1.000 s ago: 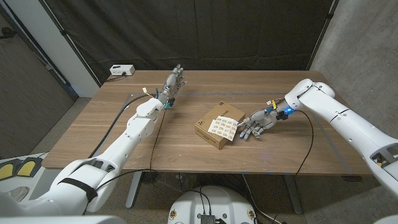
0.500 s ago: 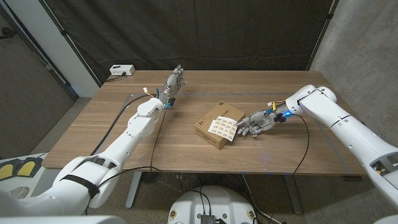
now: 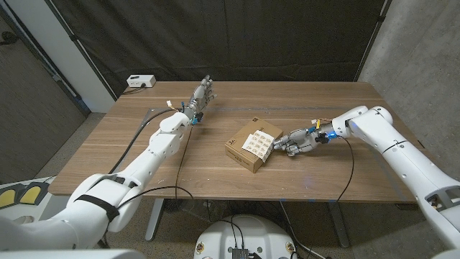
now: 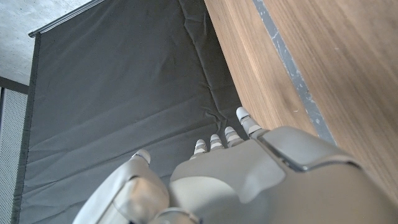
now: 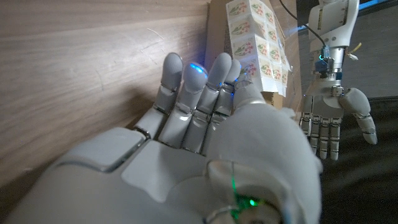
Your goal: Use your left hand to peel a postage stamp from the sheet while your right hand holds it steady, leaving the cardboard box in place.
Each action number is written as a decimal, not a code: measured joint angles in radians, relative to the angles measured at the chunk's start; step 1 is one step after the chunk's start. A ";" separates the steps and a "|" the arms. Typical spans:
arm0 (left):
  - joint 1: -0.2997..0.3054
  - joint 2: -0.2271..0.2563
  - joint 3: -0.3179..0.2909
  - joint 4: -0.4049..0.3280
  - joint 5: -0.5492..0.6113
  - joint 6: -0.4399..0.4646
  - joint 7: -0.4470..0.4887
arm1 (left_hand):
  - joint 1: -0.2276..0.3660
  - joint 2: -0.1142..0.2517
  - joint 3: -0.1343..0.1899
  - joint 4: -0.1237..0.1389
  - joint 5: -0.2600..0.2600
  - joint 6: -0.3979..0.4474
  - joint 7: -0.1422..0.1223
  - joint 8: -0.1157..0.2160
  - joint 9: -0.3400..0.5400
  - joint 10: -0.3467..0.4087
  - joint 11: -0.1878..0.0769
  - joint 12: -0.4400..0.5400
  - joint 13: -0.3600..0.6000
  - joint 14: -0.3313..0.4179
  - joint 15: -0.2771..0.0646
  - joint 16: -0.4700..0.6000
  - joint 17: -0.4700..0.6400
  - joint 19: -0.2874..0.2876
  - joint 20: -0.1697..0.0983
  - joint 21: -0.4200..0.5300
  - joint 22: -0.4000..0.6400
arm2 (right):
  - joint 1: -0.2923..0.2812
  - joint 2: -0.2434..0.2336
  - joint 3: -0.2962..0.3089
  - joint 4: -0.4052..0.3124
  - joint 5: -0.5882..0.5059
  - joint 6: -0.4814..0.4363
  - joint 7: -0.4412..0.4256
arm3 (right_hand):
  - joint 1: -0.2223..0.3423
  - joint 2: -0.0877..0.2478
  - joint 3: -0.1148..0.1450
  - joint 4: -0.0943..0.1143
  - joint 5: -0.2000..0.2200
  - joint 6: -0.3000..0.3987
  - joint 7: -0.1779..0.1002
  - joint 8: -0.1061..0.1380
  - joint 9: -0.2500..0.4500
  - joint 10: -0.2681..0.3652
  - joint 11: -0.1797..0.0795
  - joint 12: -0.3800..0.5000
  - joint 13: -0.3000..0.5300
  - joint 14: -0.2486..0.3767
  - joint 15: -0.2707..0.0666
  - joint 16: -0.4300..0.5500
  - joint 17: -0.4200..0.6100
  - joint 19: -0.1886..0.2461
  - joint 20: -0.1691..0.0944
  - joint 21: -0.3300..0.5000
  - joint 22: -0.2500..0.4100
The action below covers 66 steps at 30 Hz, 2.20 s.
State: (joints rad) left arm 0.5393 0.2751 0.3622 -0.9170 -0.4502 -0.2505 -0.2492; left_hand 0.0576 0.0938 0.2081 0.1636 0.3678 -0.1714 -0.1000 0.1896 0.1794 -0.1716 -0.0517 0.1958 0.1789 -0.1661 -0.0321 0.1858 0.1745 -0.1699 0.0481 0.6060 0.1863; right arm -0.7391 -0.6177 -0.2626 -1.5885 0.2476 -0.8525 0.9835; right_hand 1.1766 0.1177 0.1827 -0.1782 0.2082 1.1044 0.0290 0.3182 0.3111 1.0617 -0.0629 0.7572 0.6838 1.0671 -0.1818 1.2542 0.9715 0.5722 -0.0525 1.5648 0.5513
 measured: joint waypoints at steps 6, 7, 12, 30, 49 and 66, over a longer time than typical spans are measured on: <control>-0.022 -0.011 0.003 0.043 -0.002 -0.010 -0.013 | 0.003 -0.003 0.000 0.000 0.000 0.000 0.000 0.000 0.000 0.000 0.000 0.000 0.000 0.000 0.000 0.000 0.000 0.000 0.000 0.000 0.000 | -0.046 0.042 0.078 0.009 0.064 0.032 -0.065 | 0.028 -0.034 0.033 0.033 0.077 0.022 -0.007 0.028 0.028 0.009 0.009 0.054 0.073 0.026 -0.012 0.000 0.087 0.027 -0.004 -0.029 0.016; -0.029 -0.015 0.005 0.055 -0.002 -0.014 -0.017 | 0.003 -0.003 0.000 0.000 0.000 0.000 0.000 0.000 0.000 0.000 0.000 0.000 0.000 0.000 0.000 0.000 0.000 0.000 0.000 -0.005 0.000 | -0.059 0.055 0.101 0.009 0.081 0.042 -0.087 | 0.021 -0.058 0.049 0.049 0.126 0.032 -0.003 0.038 0.040 0.019 0.011 0.066 0.092 0.035 -0.013 0.000 0.122 0.029 -0.006 -0.042 0.026; -0.047 -0.023 0.008 0.090 -0.003 -0.025 -0.029 | 0.004 -0.004 0.000 0.000 0.000 0.000 0.000 0.000 0.000 0.000 0.000 0.000 0.000 0.000 0.000 0.000 0.000 0.000 0.000 -0.007 0.000 | -0.100 0.096 0.168 0.008 0.129 0.082 -0.149 | -0.022 -0.119 0.125 0.061 0.267 0.049 -0.002 0.063 0.083 0.041 0.012 0.102 0.166 0.059 -0.027 -0.005 0.214 0.042 -0.005 -0.060 0.039; -0.118 -0.048 0.017 0.214 -0.002 -0.071 -0.075 | 0.008 0.000 0.000 0.000 0.000 0.000 0.000 0.000 0.000 0.000 0.000 0.000 0.000 0.000 0.000 0.000 0.000 0.000 0.000 -0.007 0.002 | -0.157 0.027 0.203 -0.140 0.124 0.111 -0.284 | -0.319 -0.101 0.069 0.131 0.029 -0.204 0.015 -0.072 0.060 -0.052 0.032 -0.118 -0.032 -0.045 0.033 -0.357 -0.163 -0.053 0.002 -0.022 -0.097; -0.235 -0.109 0.032 0.431 -0.006 -0.144 -0.190 | 0.008 0.000 0.000 0.000 0.000 0.000 0.000 0.000 0.000 0.000 0.000 0.000 0.000 0.000 0.000 0.000 0.000 0.000 0.000 -0.007 0.002 | -0.385 -0.107 0.259 -0.513 0.023 0.079 -0.468 | -0.321 -0.076 0.144 0.063 -0.024 -0.532 0.019 -0.133 -0.060 -0.368 0.085 -0.465 -0.283 -0.416 0.118 -0.787 -0.596 -0.376 0.022 -0.083 -0.278; -0.226 -0.112 0.050 0.376 -0.004 -0.134 -0.226 | 0.008 0.000 0.000 0.000 0.000 0.000 0.000 0.000 0.000 0.000 0.000 0.000 0.000 0.000 0.000 0.000 0.000 -0.003 0.003 -0.007 0.002 | -0.519 -0.207 0.274 -0.681 -0.032 0.079 -0.512 | -0.301 -0.126 0.134 0.034 0.015 -0.672 -0.009 -0.141 -0.096 -0.498 0.056 -0.529 -0.313 -0.543 0.131 -0.842 -0.593 -0.485 0.017 -0.107 -0.347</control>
State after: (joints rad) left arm 0.3135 0.1629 0.4119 -0.5410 -0.4539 -0.3850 -0.4756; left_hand 0.0655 0.0939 0.2081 0.1636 0.3678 -0.1714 -0.1000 0.1896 0.1794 -0.1716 -0.0517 0.1961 0.1789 -0.1661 -0.0321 0.1858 0.1745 -0.1725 0.0506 0.5986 0.1887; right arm -1.2580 -0.8251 0.0109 -2.2695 0.2153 -0.7735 0.4713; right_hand 0.8757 -0.0083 0.3168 -0.1444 0.2236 0.4320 0.0203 0.1772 0.2149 0.5640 -0.0071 0.2283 0.3709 0.5237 -0.0510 0.4120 0.3784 0.0870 -0.0354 1.4579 0.2042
